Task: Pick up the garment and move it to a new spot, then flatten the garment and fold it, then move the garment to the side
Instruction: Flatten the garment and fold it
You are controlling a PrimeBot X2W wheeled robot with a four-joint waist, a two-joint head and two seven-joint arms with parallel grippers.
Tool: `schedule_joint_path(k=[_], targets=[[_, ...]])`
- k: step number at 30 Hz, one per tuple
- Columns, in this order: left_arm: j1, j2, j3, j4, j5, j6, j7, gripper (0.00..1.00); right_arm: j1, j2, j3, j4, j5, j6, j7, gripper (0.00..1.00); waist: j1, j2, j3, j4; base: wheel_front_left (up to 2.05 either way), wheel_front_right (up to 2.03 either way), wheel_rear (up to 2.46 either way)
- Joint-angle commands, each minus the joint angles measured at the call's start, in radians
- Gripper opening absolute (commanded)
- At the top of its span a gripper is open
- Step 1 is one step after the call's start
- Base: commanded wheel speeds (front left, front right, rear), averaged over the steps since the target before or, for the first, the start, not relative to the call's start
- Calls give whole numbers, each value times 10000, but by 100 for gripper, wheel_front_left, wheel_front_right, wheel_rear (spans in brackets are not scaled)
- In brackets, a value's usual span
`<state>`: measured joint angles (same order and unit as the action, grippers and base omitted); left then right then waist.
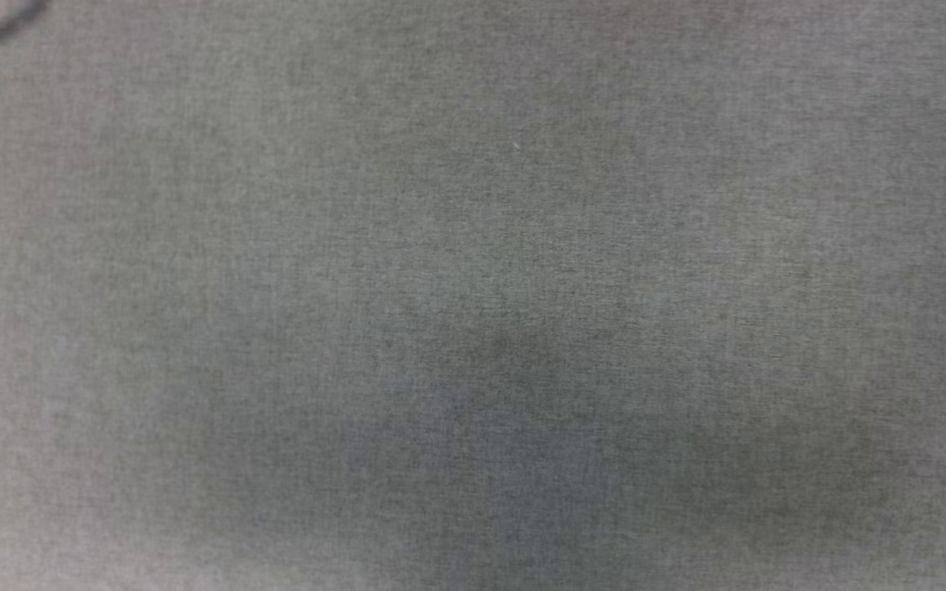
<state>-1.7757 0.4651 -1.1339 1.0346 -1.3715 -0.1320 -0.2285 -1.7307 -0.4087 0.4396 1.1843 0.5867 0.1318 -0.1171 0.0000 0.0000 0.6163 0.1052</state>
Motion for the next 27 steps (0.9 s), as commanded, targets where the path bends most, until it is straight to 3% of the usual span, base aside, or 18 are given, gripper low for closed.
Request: schedule_joint_path(k=[1,8,15,21,27], targets=[[-359,35,145,373,93,24,-166,0,-381,60,-292,293,-135,-21,-350,0,0,0,-71,-98,0,0,0],[-2032,-101,1245,1052,710,26,-376,0,-1691,579,-1269,981,-641,-23,-1160,0,0,0,-202,-336,0,0,0],[-1066,-377,1925,-108,595,23,-353,0,-1304,886,-1268,1046,-1059,-20,-1279,0,0,0,-571,-326,0,0,0],[916,281,1790,-2103,-60,21,-354,0,183,969,-526,510,-989,-20,-1160,0,0,0,-1141,-305,0,0,0],[3642,1478,1873,-4559,-462,21,-355,0,2741,348,661,-1559,-300,-18,-681,0,0,0,-1845,-342,0,0,0]])
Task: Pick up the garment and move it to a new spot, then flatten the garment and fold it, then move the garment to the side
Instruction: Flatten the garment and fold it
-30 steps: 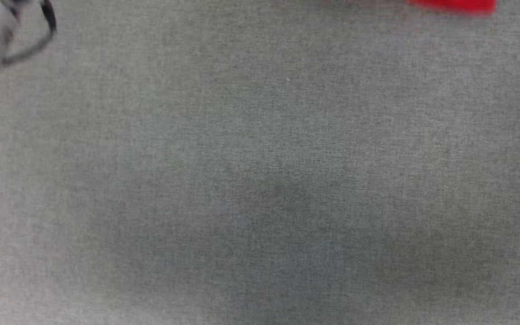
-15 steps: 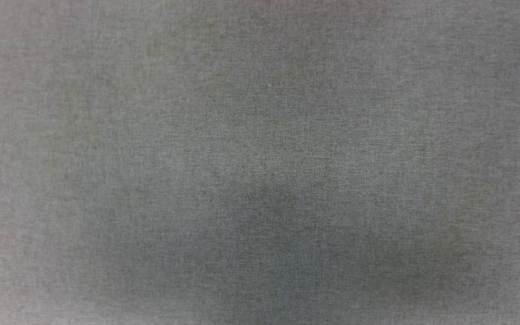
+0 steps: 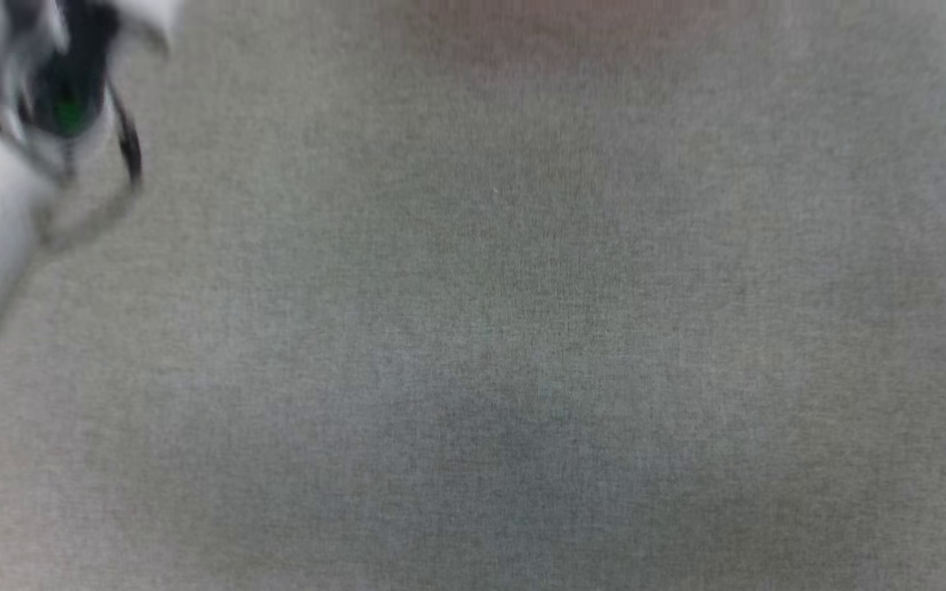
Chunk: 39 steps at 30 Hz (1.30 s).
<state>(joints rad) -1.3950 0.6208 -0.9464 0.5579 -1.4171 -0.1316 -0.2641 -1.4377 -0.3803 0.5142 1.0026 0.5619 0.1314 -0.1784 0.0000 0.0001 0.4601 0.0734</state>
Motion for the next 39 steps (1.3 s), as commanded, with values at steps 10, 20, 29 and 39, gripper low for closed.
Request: schedule_joint_path(k=[10,20,29,39], targets=[[5137,1162,1214,-2913,770,17,1,0,5198,-2083,-455,-4988,1289,-15,1787,0,0,-1,-1410,-106,0,0,0],[9374,1476,2318,-4805,1760,17,1,0,11169,-1991,-3758,-10568,1039,-15,5403,0,0,-1,-2285,-62,0,0,0],[11502,1879,3461,-5954,2103,24,1,0,14457,-800,-5425,-14715,543,-15,8736,0,0,-1,-2385,-113,0,0,0],[14043,2151,5487,-7747,2439,363,0,0,15806,256,-6322,-16716,700,-15,10037,0,0,-1,-2174,-291,0,0,0]])
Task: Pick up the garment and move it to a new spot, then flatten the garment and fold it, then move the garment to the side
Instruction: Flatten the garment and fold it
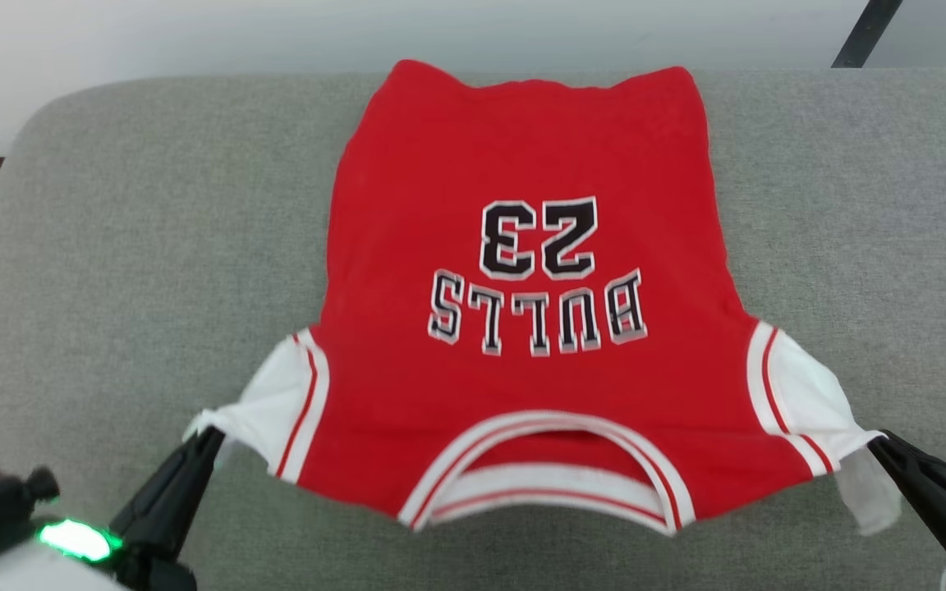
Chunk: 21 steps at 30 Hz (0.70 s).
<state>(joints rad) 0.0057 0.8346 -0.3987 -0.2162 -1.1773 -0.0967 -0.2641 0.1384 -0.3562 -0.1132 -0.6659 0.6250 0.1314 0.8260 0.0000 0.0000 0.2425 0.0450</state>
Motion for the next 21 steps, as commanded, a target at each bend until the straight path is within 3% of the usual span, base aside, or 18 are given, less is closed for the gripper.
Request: schedule_joint_path(k=[1,5,9,21], targets=[[267,13,151,-188,92,60,0,0,117,64,-103,-143,78,-15,62,0,0,0,3,-20,0,0,0],[866,-128,540,-765,114,25,0,0,265,212,-308,-390,131,-15,243,0,0,0,17,-25,0,0,0],[821,-247,226,-605,314,0,137,0,159,-29,-38,42,-22,-13,459,0,0,0,25,-38,0,0,0],[-563,-1205,-1027,1322,1322,328,902,0,-718,-472,1393,2325,-40,-13,304,0,0,0,655,-61,0,0,0]])
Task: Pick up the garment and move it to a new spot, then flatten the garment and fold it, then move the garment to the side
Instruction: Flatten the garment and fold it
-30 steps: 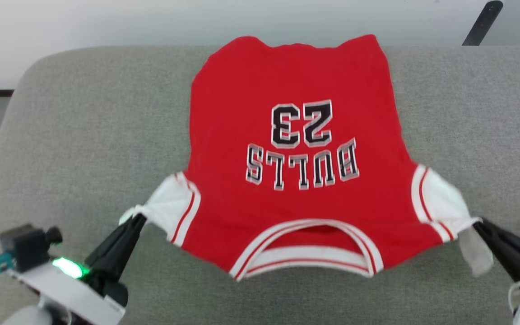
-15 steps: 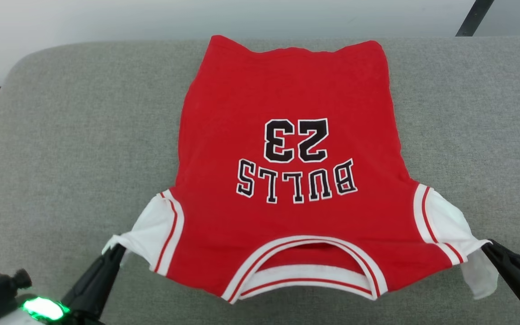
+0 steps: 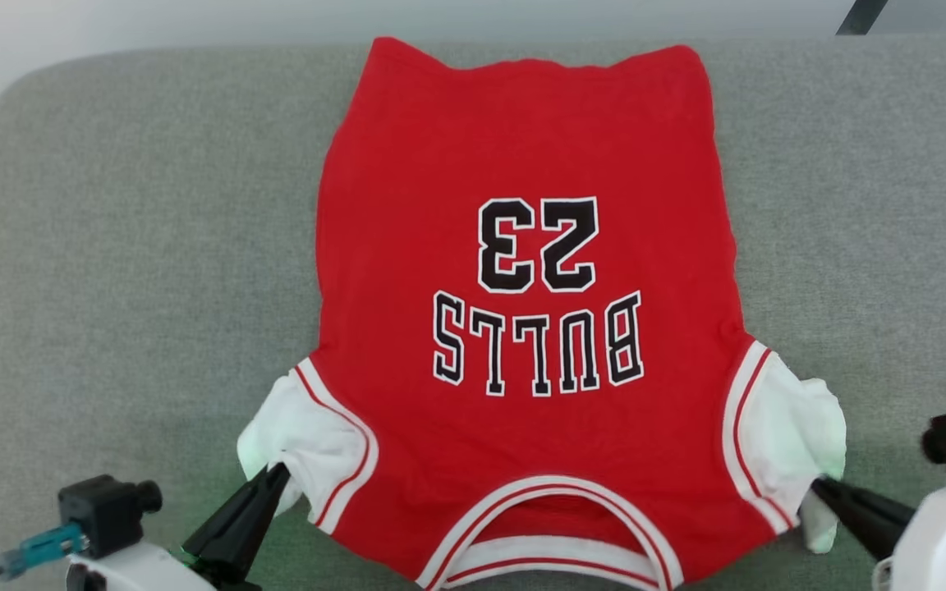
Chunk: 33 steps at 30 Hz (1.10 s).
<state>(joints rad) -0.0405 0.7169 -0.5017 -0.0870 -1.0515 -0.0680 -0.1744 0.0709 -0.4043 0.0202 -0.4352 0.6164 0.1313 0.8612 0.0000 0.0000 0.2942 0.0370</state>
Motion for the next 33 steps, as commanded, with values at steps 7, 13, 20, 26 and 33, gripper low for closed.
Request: schedule_joint_path(k=[7,13,20,26,33], targets=[[-636,-569,-399,1301,371,-11,62,0,-347,-40,784,1349,-146,-11,-536,0,0,0,438,29,0,0,0],[-835,-768,-777,2041,592,-78,227,0,-580,-63,1460,2435,-349,-13,-1092,0,0,0,571,1,0,0,0],[-939,-907,-961,2488,705,-77,247,0,-896,-159,1891,3056,-406,-16,-1547,0,0,0,471,-32,0,0,0],[-834,-899,-883,2416,606,-106,81,0,-1081,-246,1805,2710,-635,-14,-2097,100,0,0,287,-109,0,0,0],[-583,-811,-789,1938,574,155,-18,0,-805,-666,618,1074,-689,-13,-1464,100,0,0,24,-127,0,0,0]])
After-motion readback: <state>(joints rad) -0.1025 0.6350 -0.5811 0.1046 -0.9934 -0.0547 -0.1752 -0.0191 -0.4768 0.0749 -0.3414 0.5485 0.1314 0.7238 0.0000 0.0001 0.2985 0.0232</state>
